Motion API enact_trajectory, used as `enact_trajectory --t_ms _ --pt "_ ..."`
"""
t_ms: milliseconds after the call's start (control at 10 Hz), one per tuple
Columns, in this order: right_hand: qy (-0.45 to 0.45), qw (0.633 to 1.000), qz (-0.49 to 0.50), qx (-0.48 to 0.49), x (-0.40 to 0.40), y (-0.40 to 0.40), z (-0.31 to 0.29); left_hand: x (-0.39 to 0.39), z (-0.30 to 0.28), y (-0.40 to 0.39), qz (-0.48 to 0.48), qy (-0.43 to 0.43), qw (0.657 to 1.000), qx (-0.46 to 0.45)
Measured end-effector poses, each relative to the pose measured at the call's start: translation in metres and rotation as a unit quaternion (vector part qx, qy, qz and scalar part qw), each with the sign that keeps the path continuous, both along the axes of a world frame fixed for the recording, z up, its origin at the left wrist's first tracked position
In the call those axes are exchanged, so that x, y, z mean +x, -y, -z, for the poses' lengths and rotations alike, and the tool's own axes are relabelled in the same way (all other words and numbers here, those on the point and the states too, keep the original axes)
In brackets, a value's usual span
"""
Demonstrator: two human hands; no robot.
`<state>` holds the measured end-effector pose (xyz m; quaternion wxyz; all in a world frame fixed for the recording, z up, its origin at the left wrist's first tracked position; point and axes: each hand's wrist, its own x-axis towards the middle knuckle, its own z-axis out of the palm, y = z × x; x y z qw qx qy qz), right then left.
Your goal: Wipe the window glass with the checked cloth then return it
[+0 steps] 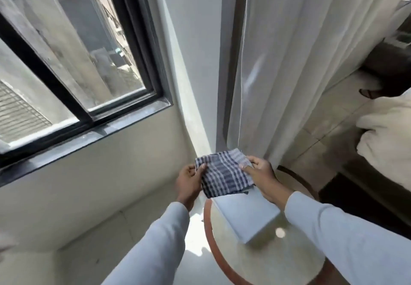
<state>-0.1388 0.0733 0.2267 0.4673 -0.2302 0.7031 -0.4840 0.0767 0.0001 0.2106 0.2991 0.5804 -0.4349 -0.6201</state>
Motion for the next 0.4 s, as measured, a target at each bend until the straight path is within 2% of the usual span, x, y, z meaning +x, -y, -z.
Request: enact_trajectory --t_ms 100,200,300,400 --pt "-0.025 0.998 0.013 0.055 -0.028 -0.018 0.079 -0.032 0.084 -0.022 0.005 -0.024 0.996 0.086" --pt "-0.037 0.994 0.027 0.099 -0.052 -0.029 0.150 -0.058 0.157 -0.034 0.007 -0.019 0.992 0.123" --pt "-0.053 0.988 -0.004 0.142 -0.069 -0.031 0.210 -0.075 0.205 -0.029 0.068 0.083 0.992 0.062" --pt "-0.133 0.965 -0.043 0.223 -0.075 -0.039 0.260 -0.080 0.243 -0.030 0.136 0.252 0.957 -0.035"
